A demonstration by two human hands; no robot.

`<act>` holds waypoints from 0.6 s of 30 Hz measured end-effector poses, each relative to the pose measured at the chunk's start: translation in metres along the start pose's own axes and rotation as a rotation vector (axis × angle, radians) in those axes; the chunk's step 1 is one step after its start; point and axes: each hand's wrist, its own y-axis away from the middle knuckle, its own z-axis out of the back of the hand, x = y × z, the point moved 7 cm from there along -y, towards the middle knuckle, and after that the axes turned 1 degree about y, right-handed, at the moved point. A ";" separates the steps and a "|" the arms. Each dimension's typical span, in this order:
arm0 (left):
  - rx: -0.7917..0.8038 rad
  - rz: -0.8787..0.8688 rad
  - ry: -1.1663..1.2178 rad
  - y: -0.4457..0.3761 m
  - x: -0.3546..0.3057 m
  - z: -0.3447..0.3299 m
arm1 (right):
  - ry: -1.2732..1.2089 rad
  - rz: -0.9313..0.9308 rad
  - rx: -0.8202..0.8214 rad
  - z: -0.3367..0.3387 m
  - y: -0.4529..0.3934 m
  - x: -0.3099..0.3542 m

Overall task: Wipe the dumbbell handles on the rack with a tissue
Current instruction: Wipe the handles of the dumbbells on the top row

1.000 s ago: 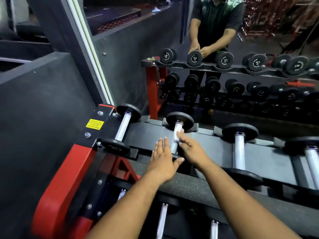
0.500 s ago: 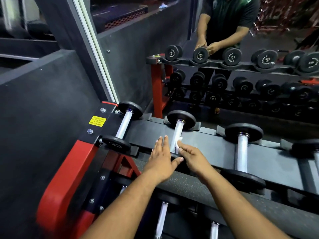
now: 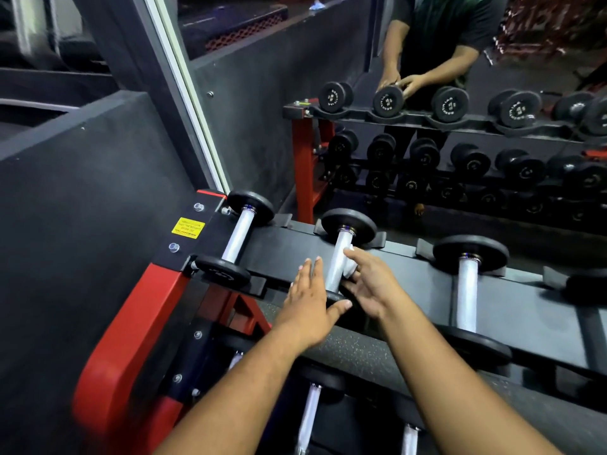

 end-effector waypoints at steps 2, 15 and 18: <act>0.007 0.007 -0.009 0.000 -0.002 0.001 | -0.077 -0.030 -0.032 -0.010 -0.008 0.005; -0.017 -0.009 -0.028 0.001 -0.001 0.001 | -0.151 -0.102 0.006 -0.019 -0.016 -0.001; -0.009 -0.011 -0.024 0.000 -0.001 0.000 | -0.092 -0.083 0.011 -0.007 -0.010 -0.006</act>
